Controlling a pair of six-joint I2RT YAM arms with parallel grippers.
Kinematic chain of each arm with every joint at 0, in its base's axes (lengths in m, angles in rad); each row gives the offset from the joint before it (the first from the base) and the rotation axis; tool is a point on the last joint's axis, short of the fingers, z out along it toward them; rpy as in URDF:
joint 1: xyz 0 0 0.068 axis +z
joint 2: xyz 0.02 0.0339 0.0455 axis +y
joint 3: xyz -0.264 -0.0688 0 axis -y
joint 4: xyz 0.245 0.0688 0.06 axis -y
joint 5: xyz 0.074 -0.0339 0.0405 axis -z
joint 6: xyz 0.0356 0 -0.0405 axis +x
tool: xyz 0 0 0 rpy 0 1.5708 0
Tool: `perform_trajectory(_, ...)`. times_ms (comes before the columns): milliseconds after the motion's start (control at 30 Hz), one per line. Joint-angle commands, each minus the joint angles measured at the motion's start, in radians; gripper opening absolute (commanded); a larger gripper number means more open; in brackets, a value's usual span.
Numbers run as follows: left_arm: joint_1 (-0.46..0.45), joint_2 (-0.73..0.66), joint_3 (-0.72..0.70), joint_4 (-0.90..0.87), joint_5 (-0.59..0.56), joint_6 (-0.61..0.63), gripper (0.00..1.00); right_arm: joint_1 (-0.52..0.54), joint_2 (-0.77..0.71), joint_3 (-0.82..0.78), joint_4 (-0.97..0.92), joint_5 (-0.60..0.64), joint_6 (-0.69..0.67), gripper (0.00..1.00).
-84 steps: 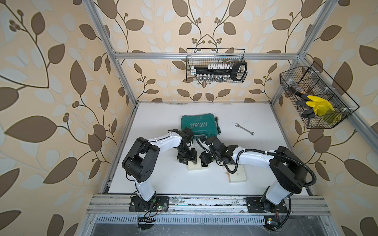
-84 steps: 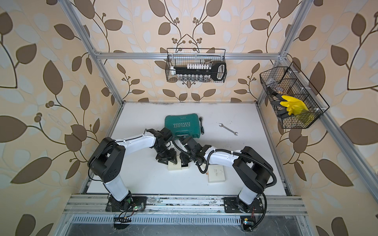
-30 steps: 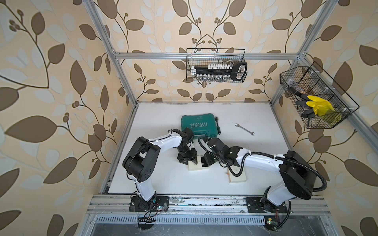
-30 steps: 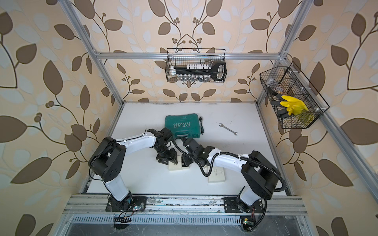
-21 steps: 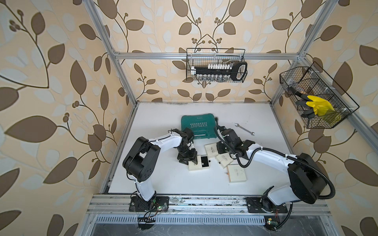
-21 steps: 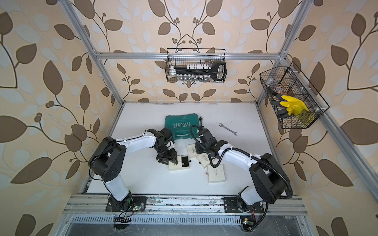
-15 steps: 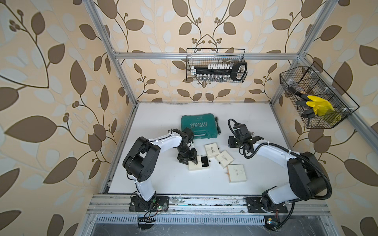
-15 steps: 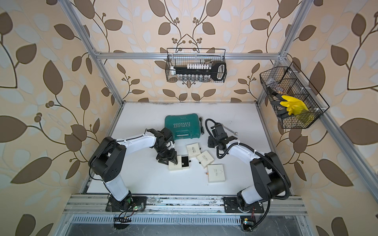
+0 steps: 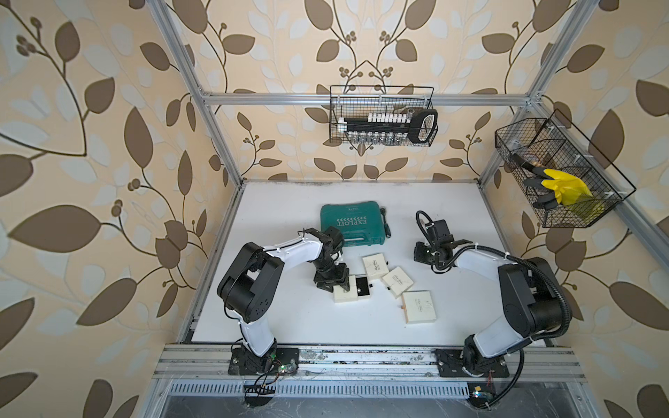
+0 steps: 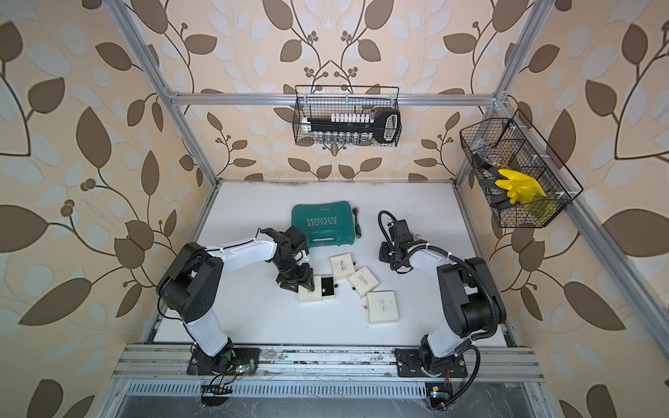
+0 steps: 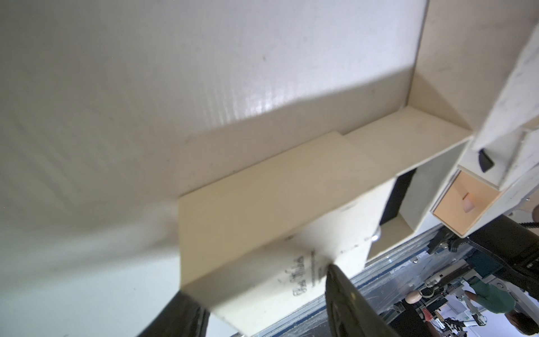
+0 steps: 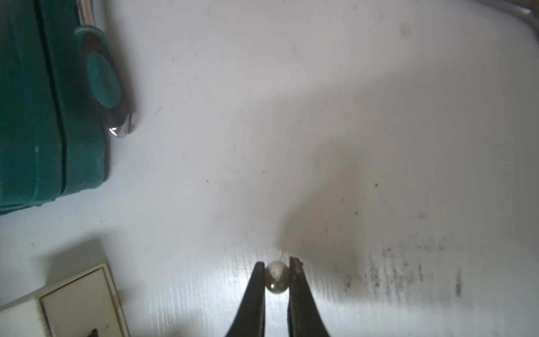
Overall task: Take out the earrings from the drawer-style jewelry box
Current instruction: Place the earring at the center of the board.
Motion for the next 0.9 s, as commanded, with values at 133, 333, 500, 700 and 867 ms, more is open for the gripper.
perform_trajectory(133,-0.009,0.008,0.015,-0.033,-0.046,-0.003,0.64,-0.011,0.033,0.012,-0.070,0.016,-0.020,0.21)
perform_trajectory(333,-0.009,0.018,0.028,-0.042,-0.049,0.003,0.65,-0.012,0.046,0.009,-0.068,-0.001,-0.016,0.28)
perform_trajectory(500,-0.009,0.016,0.026,-0.039,-0.041,0.003,0.65,-0.010,0.019,0.009,-0.070,-0.032,-0.014,0.34)
perform_trajectory(700,-0.008,0.021,0.018,-0.037,-0.043,0.006,0.65,0.022,-0.094,0.001,-0.092,-0.037,-0.021,0.36)
perform_trajectory(867,-0.009,0.019,0.006,-0.029,-0.049,0.006,0.65,0.174,-0.205,-0.007,-0.107,-0.080,-0.080,0.36)
